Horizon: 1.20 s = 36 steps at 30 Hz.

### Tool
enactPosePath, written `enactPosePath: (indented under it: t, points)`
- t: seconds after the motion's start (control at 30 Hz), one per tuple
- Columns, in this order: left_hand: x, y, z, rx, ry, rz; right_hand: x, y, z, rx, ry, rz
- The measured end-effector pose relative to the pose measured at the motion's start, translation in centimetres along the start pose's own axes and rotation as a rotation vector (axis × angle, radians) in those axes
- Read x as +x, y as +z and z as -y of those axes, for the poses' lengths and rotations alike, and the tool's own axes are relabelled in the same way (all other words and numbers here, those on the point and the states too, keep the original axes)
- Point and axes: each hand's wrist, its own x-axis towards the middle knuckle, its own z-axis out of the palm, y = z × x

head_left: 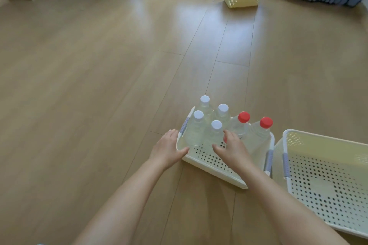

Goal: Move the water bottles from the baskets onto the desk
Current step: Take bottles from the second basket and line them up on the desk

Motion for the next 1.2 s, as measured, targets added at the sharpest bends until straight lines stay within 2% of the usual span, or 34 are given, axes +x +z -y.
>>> enactPosePath:
  t: [0.1,0.43,0.53,0.83,1.03,1.2]
  points:
    - [2.3,1.1,0.1,-0.211,-0.057,-0.044,1.2,1.3,-0.8,0.097,0.019,-0.028]
    - [8.5,2.2,-1.2,-0.515,-0.025,0.063,3.9,3.0,-2.4,0.232,0.050,-0.063]
    - [9.5,3.0,-0.9,-0.577,-0.002,0.092,4.5,3.1,-2.5,0.217,0.069,-0.065]
    - [9.8,4.4,-0.4,-0.664,0.003,-0.006,4.6,3.4,-3.1,0.226,0.030,-0.110]
    - [8.2,4.2,-0.2,-0.688,-0.061,-0.094,3.4,3.0,-3.1,0.345,0.041,-0.090]
    - [5.9,0.5,0.2,-0.837,0.001,-0.074,1.7,1.5,-3.1,0.558,0.097,-0.101]
